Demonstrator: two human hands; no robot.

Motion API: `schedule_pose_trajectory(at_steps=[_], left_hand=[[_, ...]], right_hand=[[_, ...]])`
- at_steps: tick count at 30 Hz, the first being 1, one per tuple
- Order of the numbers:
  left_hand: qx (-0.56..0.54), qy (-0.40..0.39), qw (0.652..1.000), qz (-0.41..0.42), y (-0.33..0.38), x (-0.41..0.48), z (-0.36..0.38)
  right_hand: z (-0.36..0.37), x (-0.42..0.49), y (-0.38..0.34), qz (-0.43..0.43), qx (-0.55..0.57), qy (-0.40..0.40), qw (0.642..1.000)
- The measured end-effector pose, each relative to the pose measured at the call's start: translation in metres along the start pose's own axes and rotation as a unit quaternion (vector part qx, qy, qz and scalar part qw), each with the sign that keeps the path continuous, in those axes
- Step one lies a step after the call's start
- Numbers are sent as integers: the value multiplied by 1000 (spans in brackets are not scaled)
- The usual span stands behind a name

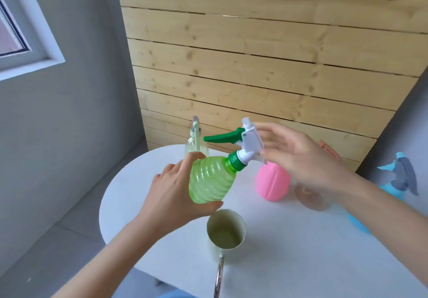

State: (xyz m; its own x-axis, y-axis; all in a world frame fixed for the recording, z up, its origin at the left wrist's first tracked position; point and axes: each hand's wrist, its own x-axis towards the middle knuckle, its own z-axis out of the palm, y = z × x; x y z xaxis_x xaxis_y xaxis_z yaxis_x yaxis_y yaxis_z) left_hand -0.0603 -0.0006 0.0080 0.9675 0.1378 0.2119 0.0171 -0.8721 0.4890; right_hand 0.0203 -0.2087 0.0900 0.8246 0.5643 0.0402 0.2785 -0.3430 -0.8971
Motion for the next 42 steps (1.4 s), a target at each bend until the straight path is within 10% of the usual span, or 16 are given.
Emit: schedule_pose_trajectory(at_steps=[6, 16, 30, 42], left_hand=[[44, 88, 995, 36, -35, 0, 31], [-34, 115, 990, 74, -59, -14, 55], [-48, 50, 996, 60, -67, -65, 32], [-32, 16, 999, -17, -63, -148, 21]], right_hand=[[21, 9, 36, 188, 84, -72, 976], [33, -8, 60, 51, 203, 17, 978], [74, -77, 38, -145, -237, 123, 953], [53, -181, 60, -12, -101, 250, 963]])
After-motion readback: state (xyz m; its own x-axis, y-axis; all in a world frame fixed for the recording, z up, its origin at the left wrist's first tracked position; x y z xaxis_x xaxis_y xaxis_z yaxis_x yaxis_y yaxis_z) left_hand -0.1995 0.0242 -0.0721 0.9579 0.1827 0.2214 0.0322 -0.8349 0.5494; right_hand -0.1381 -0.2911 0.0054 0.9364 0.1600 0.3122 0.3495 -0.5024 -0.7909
